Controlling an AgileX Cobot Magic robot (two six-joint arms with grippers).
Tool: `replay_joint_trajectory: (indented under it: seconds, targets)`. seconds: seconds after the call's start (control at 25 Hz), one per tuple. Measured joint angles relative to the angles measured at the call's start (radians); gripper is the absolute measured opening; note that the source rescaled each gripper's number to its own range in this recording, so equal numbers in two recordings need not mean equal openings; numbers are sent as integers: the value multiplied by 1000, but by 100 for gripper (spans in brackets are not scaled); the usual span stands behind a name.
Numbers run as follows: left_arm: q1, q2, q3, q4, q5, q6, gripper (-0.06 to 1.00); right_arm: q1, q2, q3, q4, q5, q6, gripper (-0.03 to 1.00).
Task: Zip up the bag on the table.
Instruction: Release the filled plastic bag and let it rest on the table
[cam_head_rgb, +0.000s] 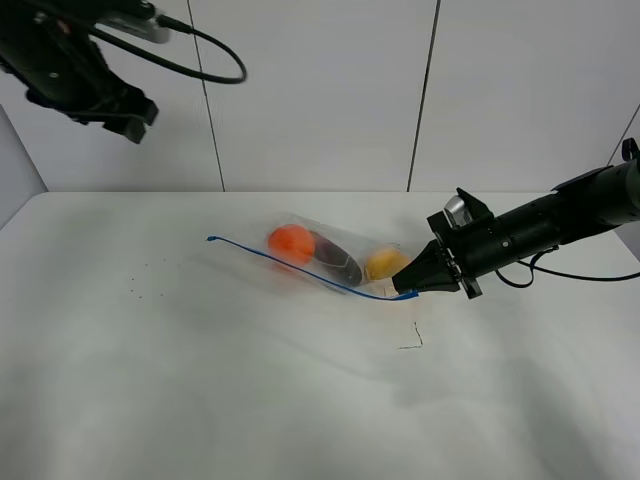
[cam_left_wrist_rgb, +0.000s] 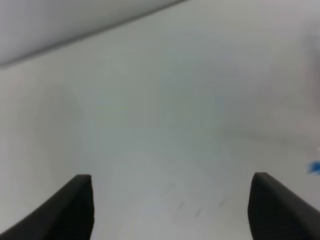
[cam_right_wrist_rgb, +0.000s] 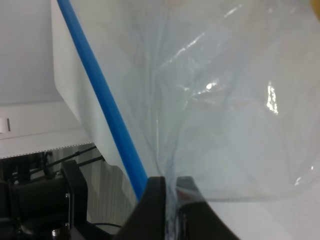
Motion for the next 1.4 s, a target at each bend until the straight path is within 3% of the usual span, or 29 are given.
replay_joint_trajectory:
  seconds: [0.2,0.36,0.56,1.08,1.4]
  targets:
    - [169,-81,0,-95,67,15,71,0,0,0,-2,-2,-1,0]
    - [228,-185,0,-112,75,50,71,0,0,0,-3,-3,-7,0]
    - [232,-340,76,-149,72,89,71,0,0,0,-3,-5,-12,0]
    - [232,-834,562,-196,-41,112,71,0,0,-1,-3,-6,-29,0]
    - [232,-1079,672,-208,-59,69,71,0,0,-2,-3,-7,-35,0]
